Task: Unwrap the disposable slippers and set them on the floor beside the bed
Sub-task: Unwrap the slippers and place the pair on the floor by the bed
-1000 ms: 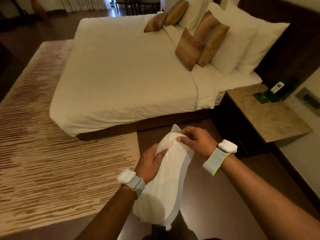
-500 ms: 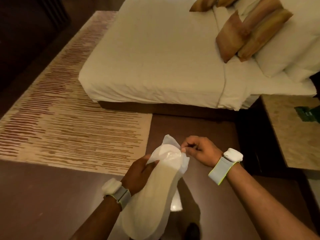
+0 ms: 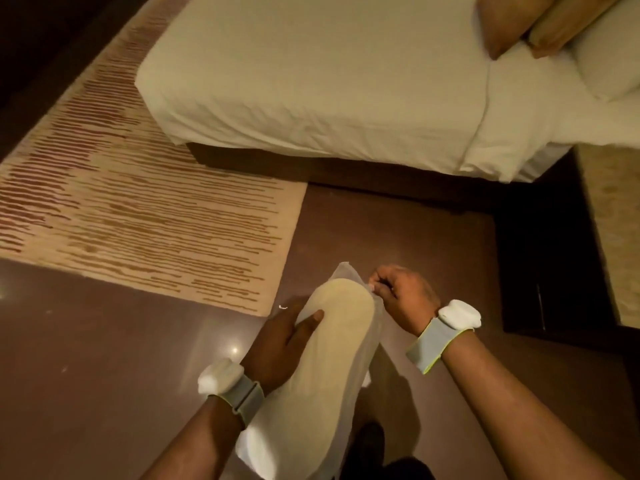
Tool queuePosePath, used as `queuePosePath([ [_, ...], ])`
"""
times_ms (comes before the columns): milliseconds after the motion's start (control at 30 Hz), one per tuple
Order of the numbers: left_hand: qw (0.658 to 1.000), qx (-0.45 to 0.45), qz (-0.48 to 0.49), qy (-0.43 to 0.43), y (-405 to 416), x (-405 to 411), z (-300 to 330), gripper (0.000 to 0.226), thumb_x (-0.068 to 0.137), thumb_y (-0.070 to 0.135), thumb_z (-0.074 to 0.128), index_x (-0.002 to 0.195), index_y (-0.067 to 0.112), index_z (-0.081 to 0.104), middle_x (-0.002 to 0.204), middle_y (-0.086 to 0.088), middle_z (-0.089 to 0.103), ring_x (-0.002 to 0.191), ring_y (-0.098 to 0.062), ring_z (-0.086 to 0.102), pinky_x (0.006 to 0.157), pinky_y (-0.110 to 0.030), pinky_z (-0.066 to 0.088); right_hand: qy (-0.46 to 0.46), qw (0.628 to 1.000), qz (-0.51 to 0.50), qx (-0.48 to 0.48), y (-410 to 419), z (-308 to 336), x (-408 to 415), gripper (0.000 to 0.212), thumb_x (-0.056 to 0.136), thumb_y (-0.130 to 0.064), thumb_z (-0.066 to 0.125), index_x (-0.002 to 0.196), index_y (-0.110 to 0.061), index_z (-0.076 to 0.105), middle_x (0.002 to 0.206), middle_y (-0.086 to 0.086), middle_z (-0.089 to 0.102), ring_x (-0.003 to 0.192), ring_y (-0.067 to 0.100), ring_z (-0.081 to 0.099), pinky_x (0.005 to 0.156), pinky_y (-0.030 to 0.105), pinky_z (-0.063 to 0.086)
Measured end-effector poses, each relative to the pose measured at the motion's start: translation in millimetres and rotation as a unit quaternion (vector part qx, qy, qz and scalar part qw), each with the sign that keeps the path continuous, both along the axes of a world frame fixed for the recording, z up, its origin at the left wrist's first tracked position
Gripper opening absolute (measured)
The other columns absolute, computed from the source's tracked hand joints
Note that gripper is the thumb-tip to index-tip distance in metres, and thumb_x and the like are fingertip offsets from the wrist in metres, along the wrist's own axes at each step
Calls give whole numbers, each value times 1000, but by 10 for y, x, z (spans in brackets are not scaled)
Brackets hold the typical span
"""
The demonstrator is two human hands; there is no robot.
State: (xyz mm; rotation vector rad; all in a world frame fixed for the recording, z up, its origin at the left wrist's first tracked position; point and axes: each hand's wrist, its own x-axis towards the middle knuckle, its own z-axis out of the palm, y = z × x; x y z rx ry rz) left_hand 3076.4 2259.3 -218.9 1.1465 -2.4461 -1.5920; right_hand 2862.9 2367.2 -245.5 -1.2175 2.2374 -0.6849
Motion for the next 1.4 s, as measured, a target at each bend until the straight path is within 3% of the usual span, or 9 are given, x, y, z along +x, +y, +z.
queuePosePath([
  [167, 999, -36, 22, 6, -100, -65, -1134, 16, 83, 61, 40, 91, 51, 50, 83, 29, 58, 81, 21, 57, 60, 1, 40, 87, 993, 71, 34, -349, -1106, -79, 13, 89, -18, 53, 95, -17, 65, 97, 9, 64, 98, 33, 57, 76, 37, 46],
  [300, 995, -93, 2, -28, -285, -136, -2026, 32, 88, 61, 37, 104, 38, 53, 93, 13, 61, 84, -5, 60, 79, -24, 43, 141, 986, 80, 24, -571, -1702, -109, 30, 84, -9, 51, 106, -21, 67, 104, 10, 61, 103, 32, 53, 75, 30, 40],
  [467, 983, -179, 37, -9, -438, -232, -3074, 41, 94, 51, 40, 110, 20, 60, 104, -6, 69, 98, -28, 62, 79, -30, 42, 13, 995, 23, -92, -644, -2513, 26, 27, 87, -7, 51, 103, -21, 68, 103, 0, 70, 97, 18, 63, 85, 32, 51],
  [633, 978, -203, 19, 32, -510, -245, -3590, 40, 93, 54, 39, 111, 25, 61, 104, -1, 68, 99, -23, 61, 80, -28, 39, -18, 993, 30, -113, -648, -3086, 104, 22, 91, -28, 59, 110, -19, 66, 107, 4, 68, 99, 21, 61, 88, 39, 50],
  [833, 981, -194, -20, 21, -739, -191, -3584, 48, 91, 58, 38, 105, 19, 63, 101, -2, 68, 95, -21, 60, 82, -29, 41, -231, 967, -23, -105, -850, -3199, 164, 25, 91, -17, 61, 107, 3, 64, 104, 30, 64, 94, 47, 62, 84, 58, 53],
  [1000, 982, -182, -46, 4, -1507, -449, -3717, 39, 87, 63, 40, 99, 30, 59, 96, 5, 64, 93, -21, 60, 77, -29, 42, -332, 940, -64, -50, -1545, -3456, -140, 26, 90, -24, 61, 99, 0, 64, 93, 18, 60, 82, 30, 55, 80, 45, 51],
  [1100, 987, -157, -29, -16, -1769, -497, -3838, 61, 69, 78, 52, 114, 36, 55, 101, 16, 55, 92, -12, 54, 81, -24, 36, -422, 895, -122, -80, -1904, -3598, -272, 14, 92, -21, 59, 91, -9, 64, 90, 13, 64, 76, 23, 62, 72, 34, 56],
  [1233, 991, -64, -43, -105, -2274, -475, -4164, 87, 54, 82, 63, 129, 43, 42, 113, 19, 52, 103, -8, 51, 92, -31, 39, -418, 885, -193, -74, -2575, -3809, -573, 25, 91, -23, 60, 104, -2, 64, 99, 18, 63, 88, 30, 59, 84, 44, 51],
  [1400, 987, -47, -69, -137, -2689, -280, -4566, 87, 57, 72, 71, 131, 36, 45, 128, 13, 51, 113, -9, 47, 103, -34, 35, -381, 894, -229, -62, -3062, -4086, -771, 17, 91, -22, 61, 76, -14, 58, 85, 16, 60, 77, 26, 55, 76, 38, 47],
])
